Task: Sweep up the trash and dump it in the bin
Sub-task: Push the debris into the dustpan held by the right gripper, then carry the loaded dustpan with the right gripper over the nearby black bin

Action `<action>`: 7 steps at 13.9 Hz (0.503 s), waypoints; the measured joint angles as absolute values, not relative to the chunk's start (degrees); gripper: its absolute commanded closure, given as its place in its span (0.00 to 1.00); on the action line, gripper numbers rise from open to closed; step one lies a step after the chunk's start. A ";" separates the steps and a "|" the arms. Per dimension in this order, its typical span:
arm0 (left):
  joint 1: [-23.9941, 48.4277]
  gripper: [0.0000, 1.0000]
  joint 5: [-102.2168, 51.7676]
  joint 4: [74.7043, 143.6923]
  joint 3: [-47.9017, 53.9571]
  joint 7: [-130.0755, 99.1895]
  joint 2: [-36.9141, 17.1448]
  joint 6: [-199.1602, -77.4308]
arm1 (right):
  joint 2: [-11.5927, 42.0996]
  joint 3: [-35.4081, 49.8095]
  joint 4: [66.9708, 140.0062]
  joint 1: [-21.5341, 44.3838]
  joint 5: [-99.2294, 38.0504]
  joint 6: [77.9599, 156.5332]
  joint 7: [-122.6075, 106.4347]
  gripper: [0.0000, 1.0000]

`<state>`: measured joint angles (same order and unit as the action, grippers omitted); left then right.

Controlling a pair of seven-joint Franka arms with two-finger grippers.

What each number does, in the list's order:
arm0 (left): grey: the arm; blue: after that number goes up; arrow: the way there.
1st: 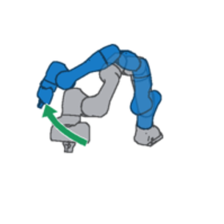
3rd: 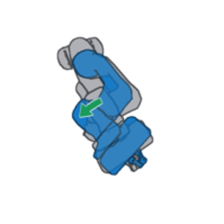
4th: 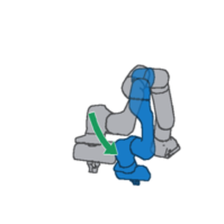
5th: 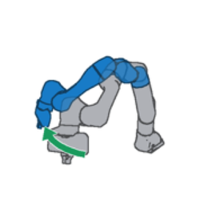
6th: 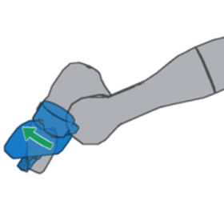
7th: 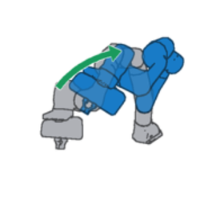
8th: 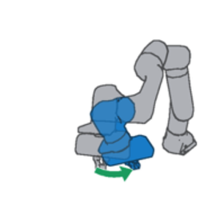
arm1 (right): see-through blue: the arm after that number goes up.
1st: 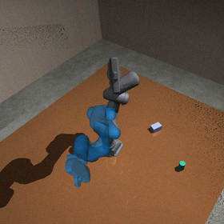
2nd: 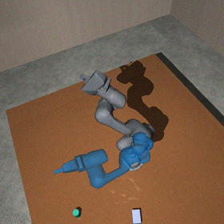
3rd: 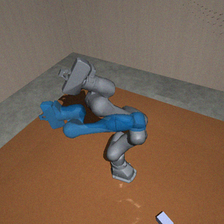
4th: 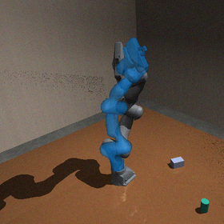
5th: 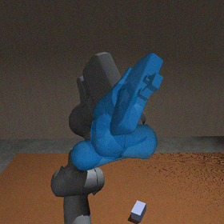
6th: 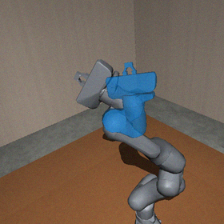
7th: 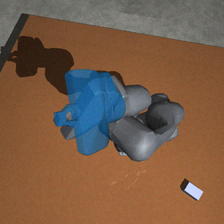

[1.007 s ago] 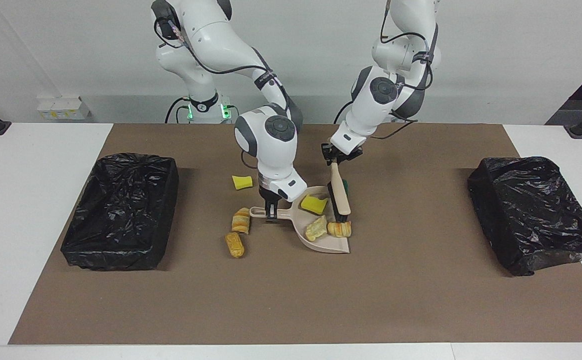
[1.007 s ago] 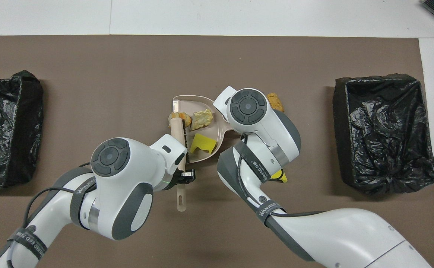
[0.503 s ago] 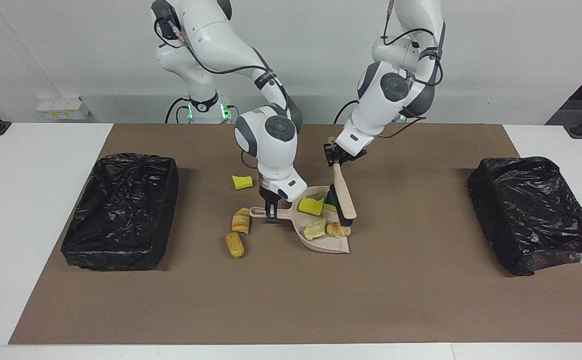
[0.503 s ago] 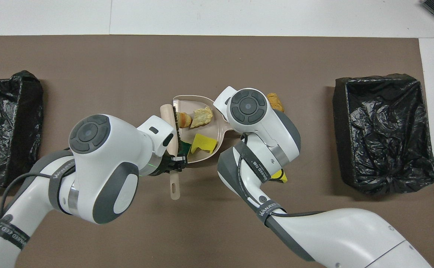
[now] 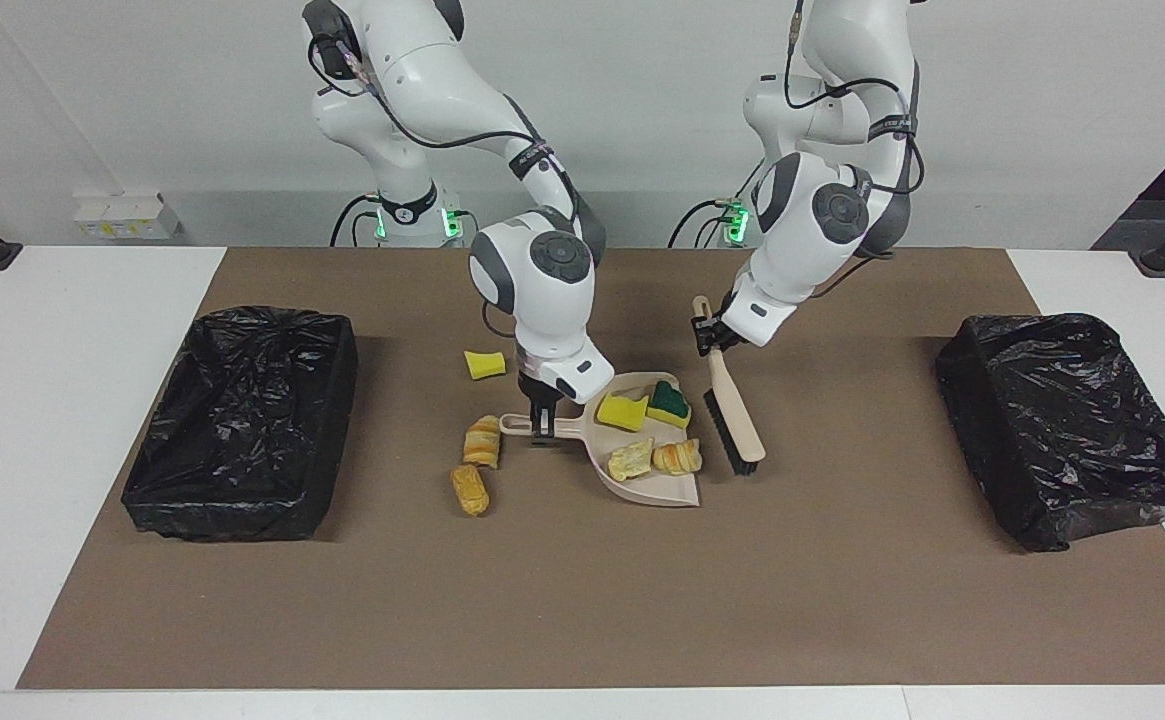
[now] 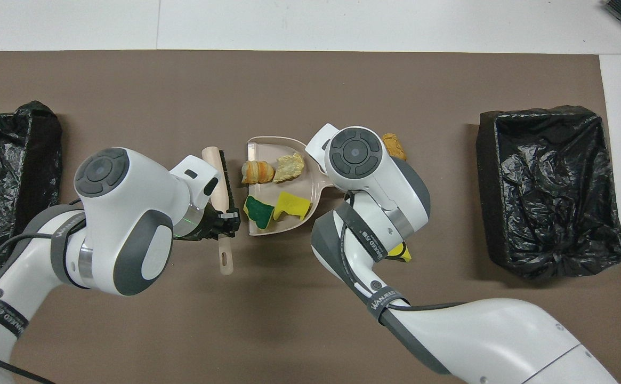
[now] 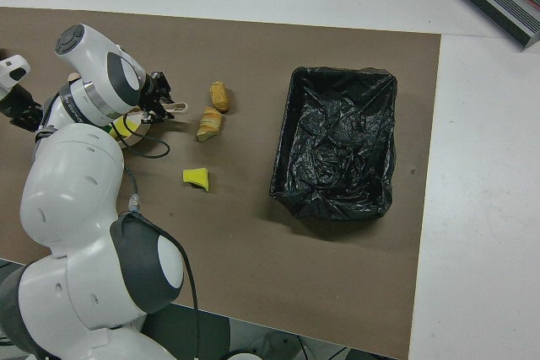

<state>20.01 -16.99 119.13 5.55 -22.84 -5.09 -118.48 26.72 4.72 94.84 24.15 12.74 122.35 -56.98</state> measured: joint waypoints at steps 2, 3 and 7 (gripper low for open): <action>23.23 1.00 -16.99 119.12 5.99 -21.83 -6.17 -119.58 | 26.72 4.73 94.87 24.12 12.69 122.37 -56.98 1.00; 24.70 1.00 -16.98 119.08 6.12 -21.83 -6.33 -120.03 | 26.72 4.73 94.87 24.11 12.69 122.37 -56.98 1.00; 25.85 1.00 -15.60 118.32 5.61 -21.83 -6.18 -120.22 | 26.72 4.73 94.88 24.07 12.56 122.38 -56.98 1.00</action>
